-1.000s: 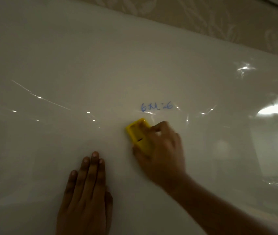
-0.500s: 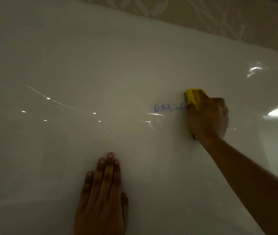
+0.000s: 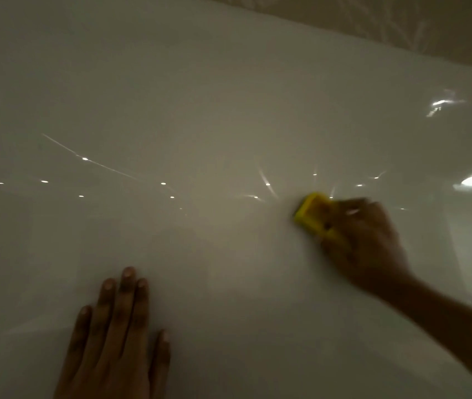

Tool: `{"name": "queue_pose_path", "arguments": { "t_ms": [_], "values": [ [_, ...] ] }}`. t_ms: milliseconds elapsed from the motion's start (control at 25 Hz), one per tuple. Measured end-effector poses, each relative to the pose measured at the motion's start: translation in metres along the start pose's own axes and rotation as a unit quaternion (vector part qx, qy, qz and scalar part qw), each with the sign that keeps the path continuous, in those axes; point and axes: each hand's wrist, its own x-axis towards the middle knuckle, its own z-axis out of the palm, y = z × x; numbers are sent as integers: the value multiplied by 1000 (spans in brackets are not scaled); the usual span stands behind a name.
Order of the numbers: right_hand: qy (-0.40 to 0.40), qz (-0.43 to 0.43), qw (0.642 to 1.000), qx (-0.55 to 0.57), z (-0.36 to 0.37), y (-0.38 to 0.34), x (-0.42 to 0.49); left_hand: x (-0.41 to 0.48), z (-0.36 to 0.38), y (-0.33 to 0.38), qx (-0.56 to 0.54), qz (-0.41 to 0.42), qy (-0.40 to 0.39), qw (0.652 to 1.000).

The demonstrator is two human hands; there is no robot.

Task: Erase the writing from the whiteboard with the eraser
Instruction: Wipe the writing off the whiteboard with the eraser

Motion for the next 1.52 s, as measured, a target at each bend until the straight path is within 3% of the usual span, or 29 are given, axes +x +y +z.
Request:
{"name": "queue_pose_path", "arguments": {
  "t_ms": [80, 160, 280, 440, 560, 680, 760, 880, 920, 1080, 1200, 1280, 1440, 1520],
  "values": [
    [49, 196, 979, -29, -4, 43, 36, -3, 0, -15, 2, 3, -9, 1000],
    [65, 261, 963, -13, 3, 38, 83, -7, 1, -14, -6, 0, -15, 1000],
    [56, 152, 987, 22, 28, -47, 115, -11, 0, -12, -27, 6, -4, 1000],
    [-38, -53, 995, 71, 28, -155, 28, -12, -1, -19, -65, 7, -10, 998],
    [-61, -142, 980, 125, 9, -189, -72, -14, -3, -18, -75, 6, -16, 997],
    [-88, -205, 963, 150, 1, -186, -85, -16, -4, -18, -71, 6, -28, 997],
    [-69, -178, 970, 149, 9, -168, -42, -16, -4, -20, -76, 9, -30, 997],
    [-22, -6, 997, 75, 21, -136, 33, -17, -1, -21, -73, 12, -34, 997],
    [-19, 10, 997, 76, 22, -138, 37, -17, -1, -22, -75, 14, -32, 997],
    [-84, -119, 976, 161, 6, -155, -45, -15, 0, -23, -78, 16, -20, 997],
    [-123, -186, 961, 163, -18, -112, -88, -15, 2, -20, -72, 17, -12, 997],
    [-78, -154, 975, 140, -20, -67, -80, -16, 1, -24, -56, 21, -17, 998],
    [-23, 49, 997, 54, -18, -4, -48, -7, -4, -2, -44, 36, -6, 998],
    [-42, 4, 992, 121, -15, -25, -73, 6, -4, 24, -61, 59, -7, 996]
  ]
}}
